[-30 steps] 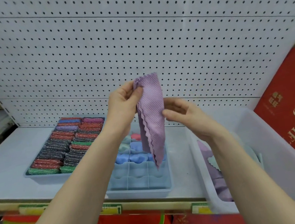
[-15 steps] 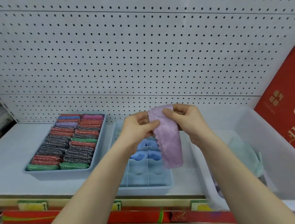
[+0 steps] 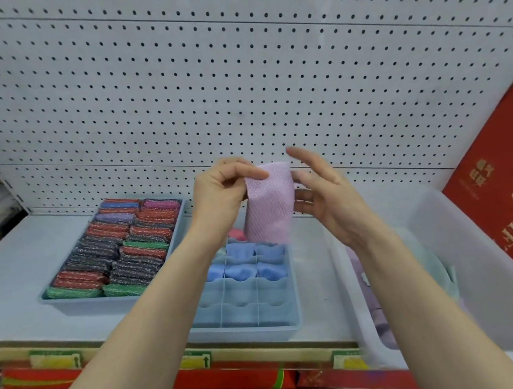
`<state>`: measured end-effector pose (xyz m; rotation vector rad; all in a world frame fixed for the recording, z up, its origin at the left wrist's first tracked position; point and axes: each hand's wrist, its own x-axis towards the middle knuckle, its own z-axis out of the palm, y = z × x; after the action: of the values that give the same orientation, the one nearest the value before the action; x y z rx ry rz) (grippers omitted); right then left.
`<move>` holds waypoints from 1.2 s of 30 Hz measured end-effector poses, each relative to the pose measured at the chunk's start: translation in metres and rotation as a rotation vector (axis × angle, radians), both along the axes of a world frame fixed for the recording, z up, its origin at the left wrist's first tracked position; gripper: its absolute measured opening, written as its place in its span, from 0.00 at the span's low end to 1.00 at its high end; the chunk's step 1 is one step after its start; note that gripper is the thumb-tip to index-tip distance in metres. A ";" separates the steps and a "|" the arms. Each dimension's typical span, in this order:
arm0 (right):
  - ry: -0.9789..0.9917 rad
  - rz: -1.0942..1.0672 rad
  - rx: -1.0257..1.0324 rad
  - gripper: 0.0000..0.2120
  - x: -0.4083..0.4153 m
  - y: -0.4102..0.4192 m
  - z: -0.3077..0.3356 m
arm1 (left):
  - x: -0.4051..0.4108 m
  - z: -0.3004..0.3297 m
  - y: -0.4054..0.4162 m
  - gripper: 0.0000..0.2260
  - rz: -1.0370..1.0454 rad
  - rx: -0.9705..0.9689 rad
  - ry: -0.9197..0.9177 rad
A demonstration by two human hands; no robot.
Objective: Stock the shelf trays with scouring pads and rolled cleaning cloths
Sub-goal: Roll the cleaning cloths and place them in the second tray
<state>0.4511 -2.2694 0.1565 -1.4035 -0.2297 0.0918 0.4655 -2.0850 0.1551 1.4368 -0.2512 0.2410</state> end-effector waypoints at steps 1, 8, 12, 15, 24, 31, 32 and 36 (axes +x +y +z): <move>0.027 -0.009 -0.038 0.13 -0.001 0.002 -0.003 | 0.000 0.000 0.001 0.22 0.019 0.010 -0.020; 0.067 -0.165 0.002 0.03 -0.005 0.015 -0.009 | -0.009 -0.004 0.003 0.12 -0.103 -0.130 0.263; 0.034 -0.214 0.023 0.07 -0.006 0.019 -0.012 | -0.019 -0.022 0.005 0.11 -0.211 -0.070 0.415; -0.053 -0.113 -0.053 0.19 -0.010 0.018 -0.015 | -0.021 -0.027 0.006 0.11 -0.154 -0.167 0.456; -0.260 -0.034 -0.211 0.12 -0.023 0.032 -0.032 | -0.025 -0.030 0.015 0.17 -0.065 -0.265 0.477; -0.037 -0.146 -0.131 0.02 -0.021 0.035 -0.038 | -0.034 -0.039 0.019 0.21 -0.201 -0.072 0.326; -0.012 -0.173 -0.089 0.05 -0.020 0.035 -0.039 | -0.036 -0.040 0.019 0.21 -0.217 -0.070 0.319; 0.030 -0.206 -0.024 0.17 -0.019 0.036 -0.043 | -0.041 -0.045 0.023 0.18 -0.304 -0.087 0.272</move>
<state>0.4320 -2.2329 0.1133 -1.4407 -0.0586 -0.0545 0.4247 -2.0618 0.1101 1.3084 -0.2291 -0.1893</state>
